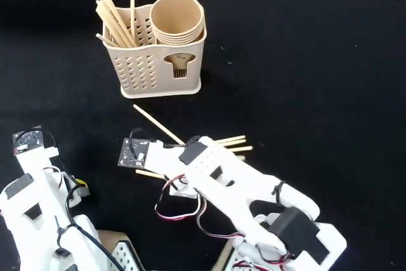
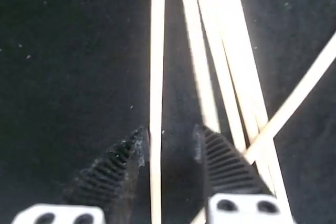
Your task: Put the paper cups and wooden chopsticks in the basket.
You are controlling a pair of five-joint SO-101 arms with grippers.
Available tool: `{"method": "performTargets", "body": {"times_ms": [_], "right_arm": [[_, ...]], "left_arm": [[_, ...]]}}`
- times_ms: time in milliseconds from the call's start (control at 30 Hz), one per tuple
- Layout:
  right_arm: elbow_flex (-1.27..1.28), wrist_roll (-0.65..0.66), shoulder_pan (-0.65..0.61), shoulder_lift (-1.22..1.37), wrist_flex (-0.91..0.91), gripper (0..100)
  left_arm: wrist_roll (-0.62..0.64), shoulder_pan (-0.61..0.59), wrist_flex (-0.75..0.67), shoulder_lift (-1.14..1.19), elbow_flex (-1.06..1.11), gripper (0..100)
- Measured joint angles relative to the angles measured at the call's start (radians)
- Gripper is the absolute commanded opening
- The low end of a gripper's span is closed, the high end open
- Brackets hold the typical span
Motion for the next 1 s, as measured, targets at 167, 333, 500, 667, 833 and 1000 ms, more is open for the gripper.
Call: {"method": "performTargets", "body": {"times_ms": [167,333,500,667,833,1000], "right_arm": [[-0.003,0.000,0.000,-0.009,0.011,16.1],[-0.005,0.000,0.000,-0.100,0.061,15.9],[-0.006,0.000,0.000,-0.144,0.063,21.7],[-0.006,0.000,0.000,-0.098,0.035,28.9],[-0.006,0.000,0.000,0.009,-0.021,28.9],[-0.023,0.015,0.000,0.046,-0.023,22.6]], "left_arm": [[0.000,0.000,0.000,0.000,0.000,28],[0.000,0.000,0.000,0.000,0.000,28],[0.000,0.000,0.000,0.000,0.000,28],[0.000,0.000,0.000,0.000,0.000,28],[0.000,0.000,0.000,0.000,0.000,28],[0.000,0.000,0.000,0.000,0.000,28]]}}
